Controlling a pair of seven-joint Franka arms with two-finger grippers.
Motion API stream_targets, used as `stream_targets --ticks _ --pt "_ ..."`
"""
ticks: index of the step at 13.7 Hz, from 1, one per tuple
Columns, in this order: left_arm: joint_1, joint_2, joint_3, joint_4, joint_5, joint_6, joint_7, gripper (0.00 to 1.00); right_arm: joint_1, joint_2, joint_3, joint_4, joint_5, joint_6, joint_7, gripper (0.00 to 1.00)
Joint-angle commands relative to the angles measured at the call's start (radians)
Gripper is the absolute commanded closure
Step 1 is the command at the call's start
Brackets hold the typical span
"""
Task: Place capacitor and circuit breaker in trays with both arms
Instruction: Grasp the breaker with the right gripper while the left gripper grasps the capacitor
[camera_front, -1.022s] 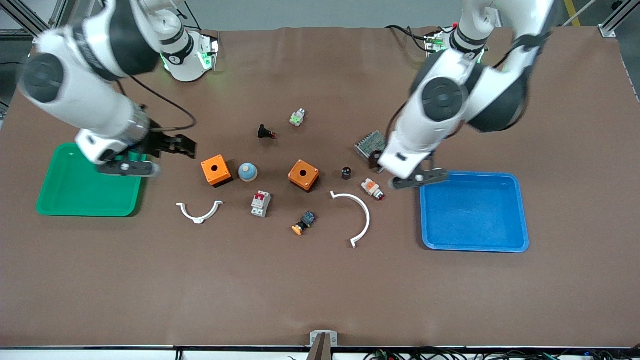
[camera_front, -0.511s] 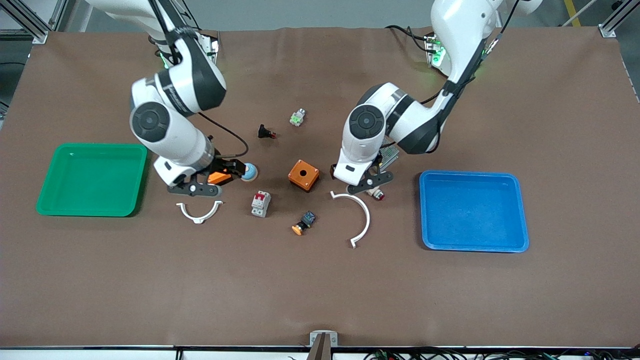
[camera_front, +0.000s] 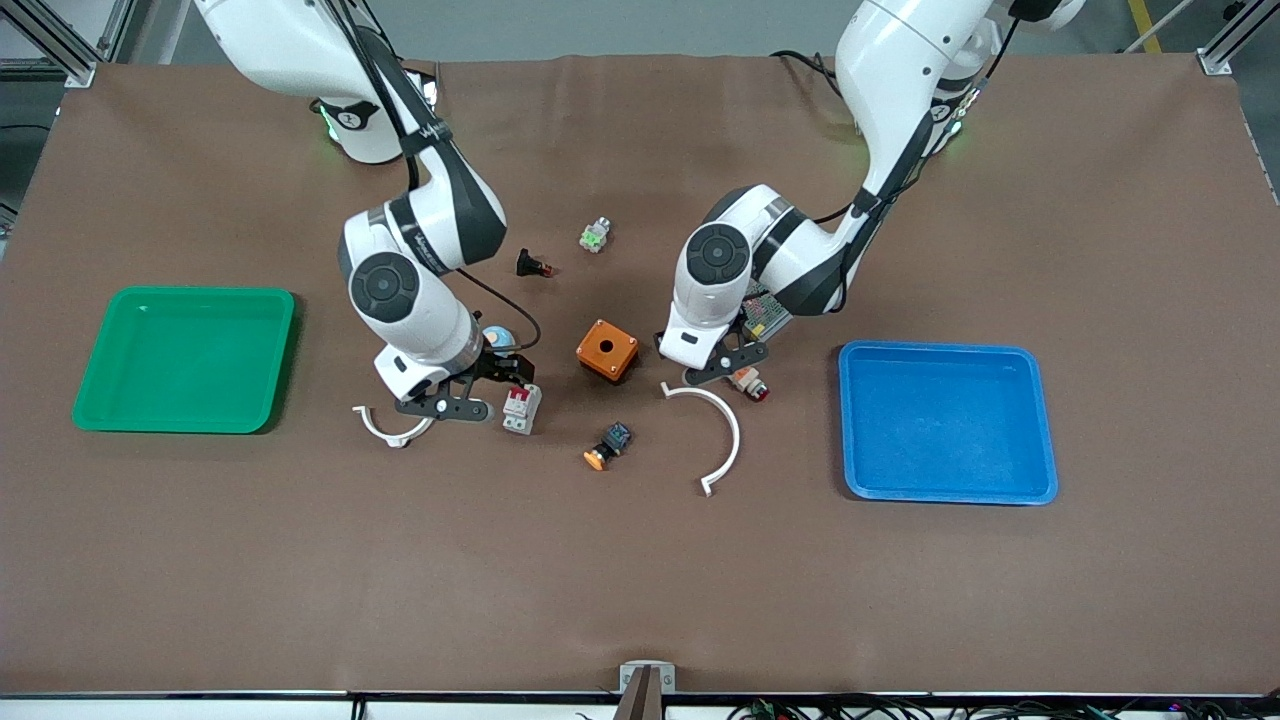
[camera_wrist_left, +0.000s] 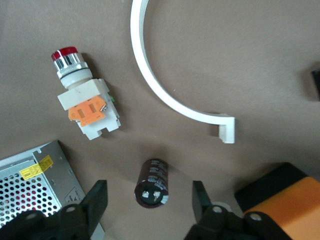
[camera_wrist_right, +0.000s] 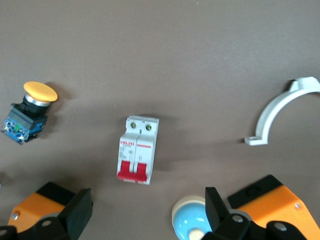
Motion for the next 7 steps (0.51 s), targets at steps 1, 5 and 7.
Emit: stream_targets --ticks 1,5,7 --pt "-0.016 0.01 0.003 -0.018 0.016 0.025 -0.024 0.29 0.007 0.092 -0.01 0.096 0.017 -0.005 0.027 0.0" --pt "-0.027 0.03 0.003 -0.016 0.015 0.055 -0.044 0.36 0.024 0.164 -0.01 0.147 0.015 0.003 0.067 0.0" --pt "-0.03 0.032 0.003 -0.016 0.015 0.057 -0.044 0.41 0.026 0.182 -0.01 0.147 0.017 0.029 0.067 0.0"
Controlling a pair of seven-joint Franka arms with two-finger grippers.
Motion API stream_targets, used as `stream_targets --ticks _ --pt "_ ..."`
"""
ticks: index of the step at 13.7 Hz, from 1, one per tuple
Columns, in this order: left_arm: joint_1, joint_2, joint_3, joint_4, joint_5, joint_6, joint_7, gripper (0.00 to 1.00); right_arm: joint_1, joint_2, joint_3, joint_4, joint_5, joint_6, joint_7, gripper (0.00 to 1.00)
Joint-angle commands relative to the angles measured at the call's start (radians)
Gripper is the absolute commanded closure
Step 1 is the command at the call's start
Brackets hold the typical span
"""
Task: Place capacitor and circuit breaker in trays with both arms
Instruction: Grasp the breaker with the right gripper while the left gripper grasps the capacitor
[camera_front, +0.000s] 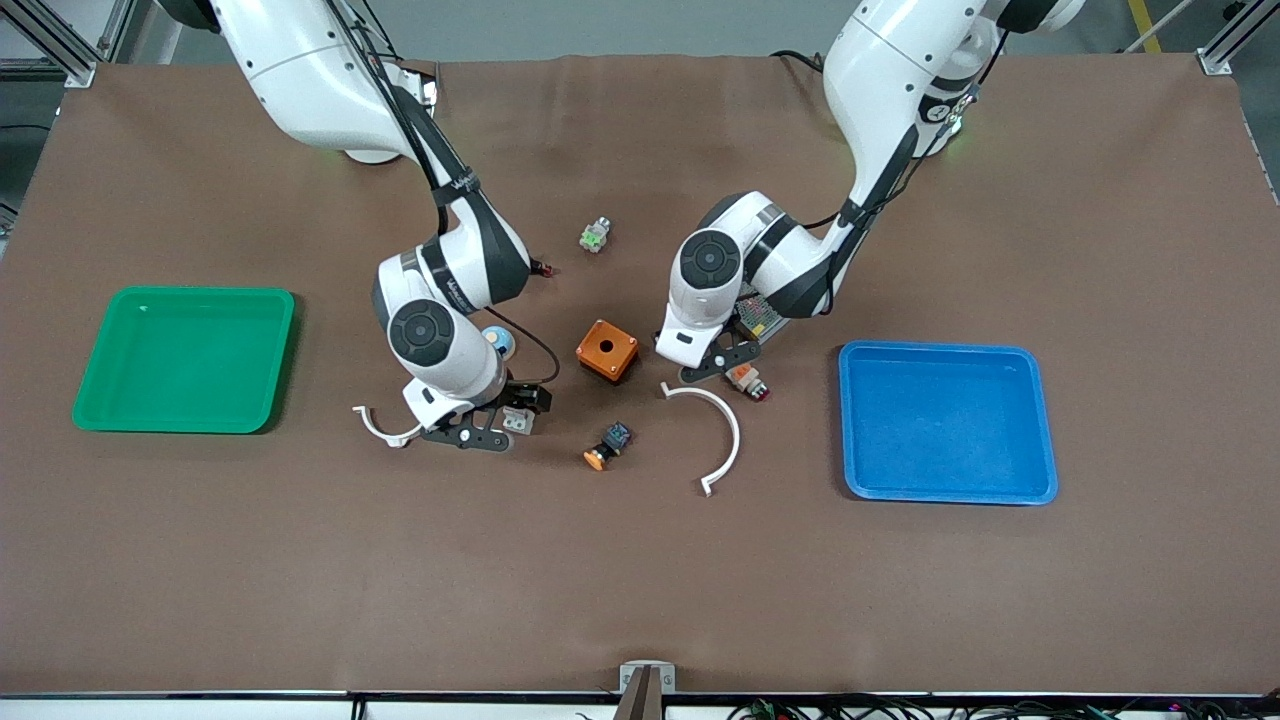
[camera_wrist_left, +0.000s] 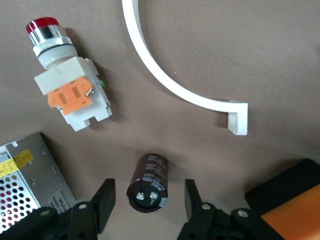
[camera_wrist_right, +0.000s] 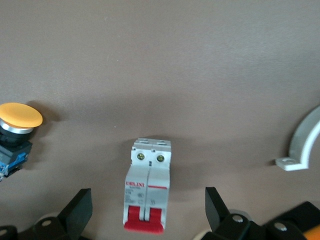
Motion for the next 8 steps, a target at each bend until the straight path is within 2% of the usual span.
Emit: stream_targets --ticks 1,3,5,8 --pt "-0.011 -0.002 0.004 -0.006 0.012 0.019 -0.026 0.43 0.017 0.034 -0.008 0.028 0.017 0.013 0.017 0.0" --pt "-0.014 -0.002 0.004 -0.006 0.008 0.019 -0.029 0.47 0.025 0.036 -0.008 0.027 0.017 0.01 0.017 0.01" --pt "-0.014 -0.002 0.004 -0.007 0.008 0.019 -0.034 0.51 0.028 0.036 -0.008 0.022 0.017 -0.001 0.017 0.11" --pt "-0.009 -0.005 0.004 -0.007 0.008 0.011 -0.034 0.69 0.034 0.034 -0.008 0.01 0.015 -0.015 0.038 0.29"
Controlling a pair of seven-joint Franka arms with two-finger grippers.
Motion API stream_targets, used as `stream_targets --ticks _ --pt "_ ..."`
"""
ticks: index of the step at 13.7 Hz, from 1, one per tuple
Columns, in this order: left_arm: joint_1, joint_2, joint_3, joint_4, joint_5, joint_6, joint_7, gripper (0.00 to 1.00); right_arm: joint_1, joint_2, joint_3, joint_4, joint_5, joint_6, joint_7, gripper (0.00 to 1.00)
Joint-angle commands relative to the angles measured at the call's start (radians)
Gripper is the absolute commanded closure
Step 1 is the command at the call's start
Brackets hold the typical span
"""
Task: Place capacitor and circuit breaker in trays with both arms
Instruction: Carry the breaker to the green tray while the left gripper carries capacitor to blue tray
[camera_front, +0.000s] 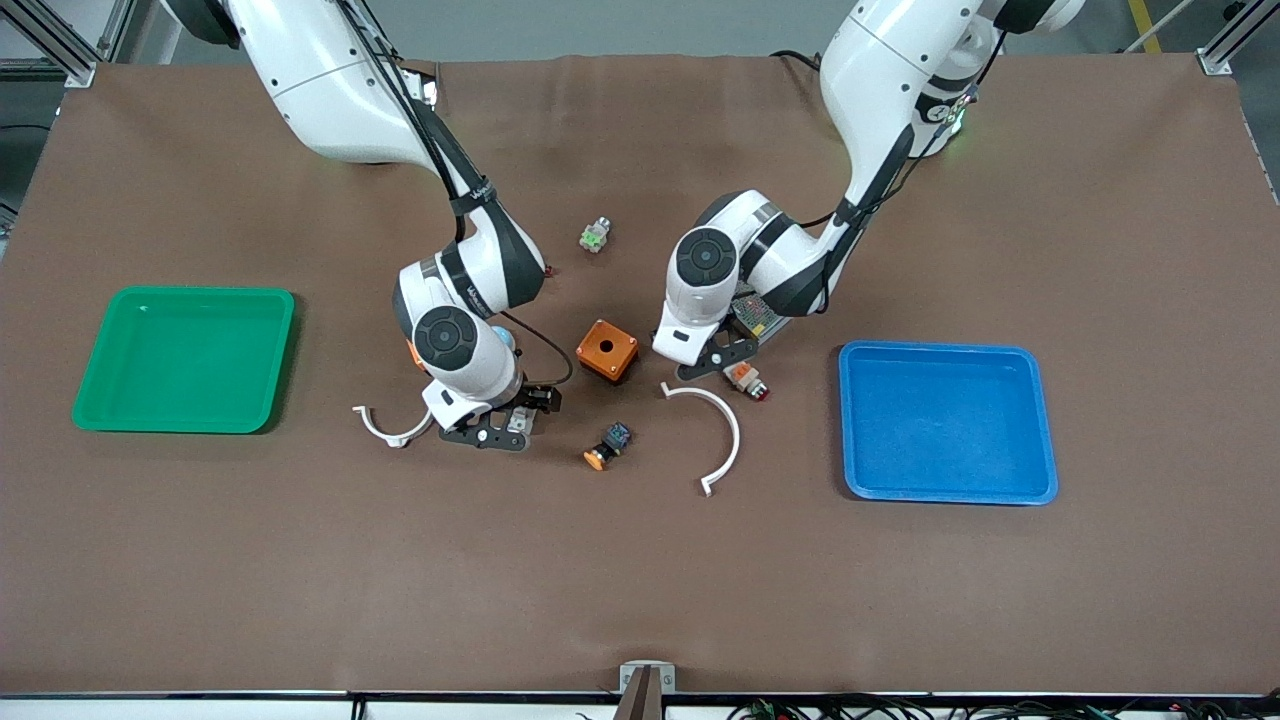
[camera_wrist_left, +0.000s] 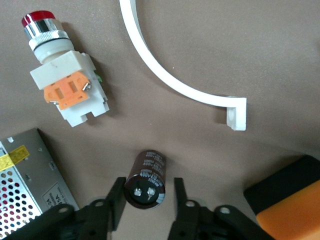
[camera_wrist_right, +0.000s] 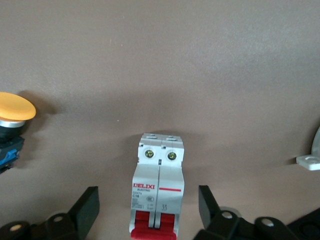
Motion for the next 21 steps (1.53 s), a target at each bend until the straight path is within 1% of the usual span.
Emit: stream_targets --ticks 1,2,3,4,5,6,8,9,11,13,14,17,18,20,21 --pt "0.0 -0.007 0.004 -0.004 0.008 0.01 -0.027 0.7 0.013 0.006 -0.008 0.001 0.015 -0.021 0.024 0.35" --pt "0.004 -0.008 0.004 -0.002 0.008 0.01 -0.024 0.74 0.012 0.006 -0.008 0.001 0.015 -0.021 0.022 0.44" --pt "0.005 -0.013 0.004 -0.001 0.008 0.008 -0.021 0.82 0.01 0.006 -0.008 0.001 0.015 -0.023 0.022 0.52" --pt "0.008 -0.023 0.005 0.001 0.008 0.005 -0.023 0.89 0.009 0.004 -0.008 0.001 0.015 -0.023 0.022 0.63" --pt "0.011 -0.051 0.005 -0.001 0.008 -0.005 -0.024 0.96 0.009 0.004 -0.008 0.001 0.015 -0.029 0.024 0.7" --pt "0.015 -0.08 0.011 0.004 0.01 -0.046 -0.023 0.98 0.009 0.003 -0.008 0.001 0.015 -0.034 0.022 0.76" --pt "0.067 -0.15 0.013 0.016 0.012 -0.128 -0.009 0.98 0.003 -0.011 -0.01 0.003 0.015 -0.055 0.022 0.81" --pt "0.098 -0.184 0.013 0.013 0.016 -0.159 -0.001 0.98 -0.003 -0.031 -0.011 0.009 0.015 -0.095 0.022 0.81" --pt "0.185 -0.227 0.014 0.007 0.019 -0.212 0.043 0.98 -0.02 -0.101 -0.016 0.011 0.014 -0.182 0.013 0.81" --pt "0.282 -0.249 0.013 -0.002 0.022 -0.235 0.144 0.98 -0.08 -0.19 -0.019 0.012 0.0 -0.288 0.001 0.81" --pt "0.326 -0.255 0.01 -0.005 0.021 -0.237 0.19 0.98 -0.124 -0.232 -0.019 0.012 -0.002 -0.343 -0.04 0.81" --pt "0.469 -0.241 0.008 -0.034 0.022 -0.233 0.365 0.98 -0.29 -0.341 -0.019 0.004 -0.003 -0.519 -0.244 0.79" --pt "0.516 -0.229 0.007 -0.044 0.022 -0.226 0.423 0.98 -0.343 -0.364 -0.02 0.001 -0.018 -0.556 -0.293 0.79" --pt "0.579 -0.214 0.007 -0.067 0.022 -0.214 0.512 0.98 -0.451 -0.396 -0.019 0.0 -0.084 -0.609 -0.439 0.79" --pt "0.628 -0.208 0.007 -0.086 0.022 -0.193 0.568 0.97 -0.517 -0.404 -0.019 -0.006 -0.089 -0.616 -0.514 0.79"
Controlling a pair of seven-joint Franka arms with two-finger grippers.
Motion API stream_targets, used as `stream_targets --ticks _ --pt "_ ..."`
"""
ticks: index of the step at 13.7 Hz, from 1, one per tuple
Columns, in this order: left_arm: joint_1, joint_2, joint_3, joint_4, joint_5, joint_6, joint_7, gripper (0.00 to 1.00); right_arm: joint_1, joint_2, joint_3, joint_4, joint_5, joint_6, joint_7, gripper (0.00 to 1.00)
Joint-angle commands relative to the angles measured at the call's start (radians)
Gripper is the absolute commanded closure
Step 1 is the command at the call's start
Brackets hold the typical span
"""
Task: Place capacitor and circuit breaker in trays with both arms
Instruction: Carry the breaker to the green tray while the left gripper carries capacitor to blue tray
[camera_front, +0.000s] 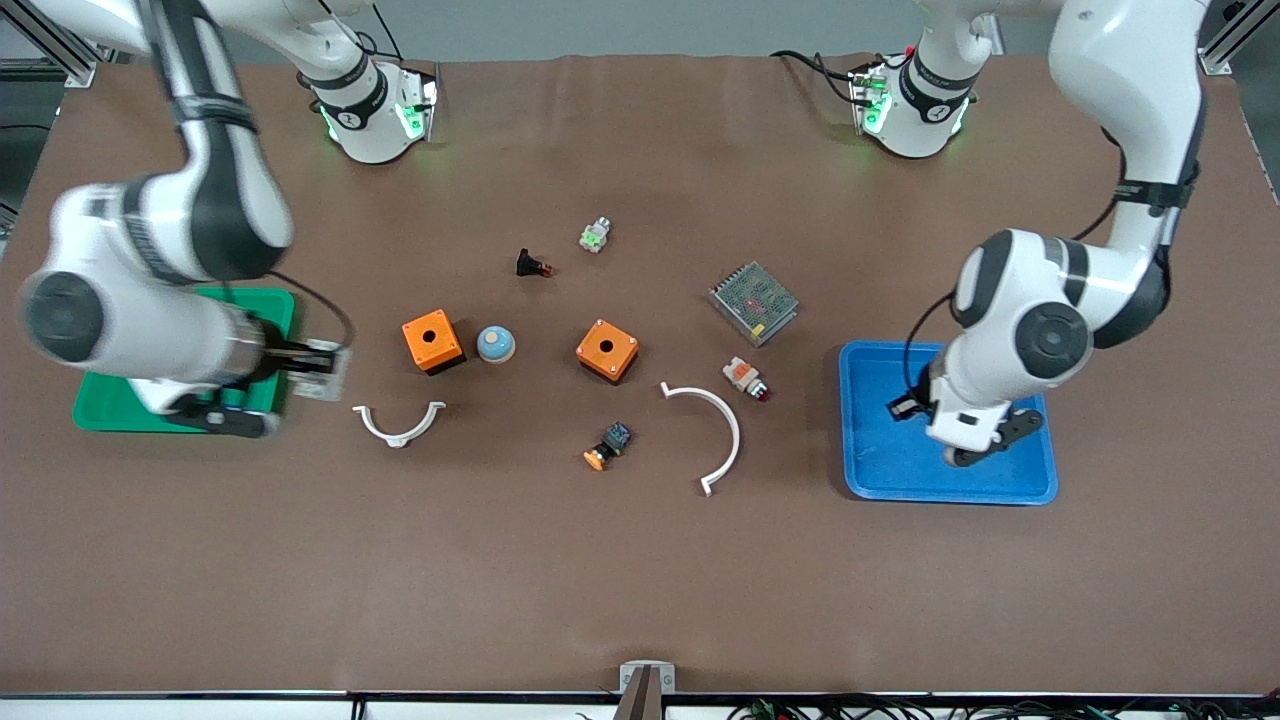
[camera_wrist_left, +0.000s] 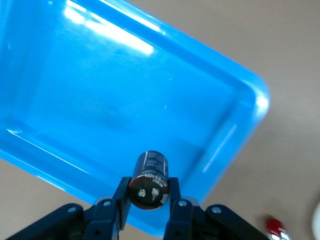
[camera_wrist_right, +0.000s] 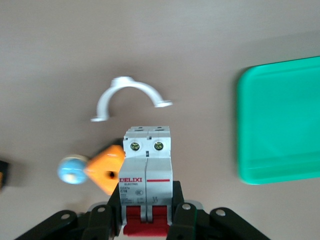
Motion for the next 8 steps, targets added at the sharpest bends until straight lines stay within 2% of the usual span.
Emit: stream_targets --ticks 1,4,8 --pt "0.091 0.002 -0.015 -0.06 0.015 0.064 0.121 0.97 -0.163 -0.039 0.024 -0.052 -0.025 -0.005 -0.209 0.79" --pt "0.148 0.027 -0.015 -0.116 0.015 0.154 0.214 0.96 -0.307 -0.028 0.024 -0.07 -0.026 0.039 -0.397 0.79" --pt "0.167 0.07 -0.013 -0.11 0.013 0.193 0.275 0.76 -0.419 -0.025 0.024 -0.19 -0.062 0.203 -0.542 0.79"
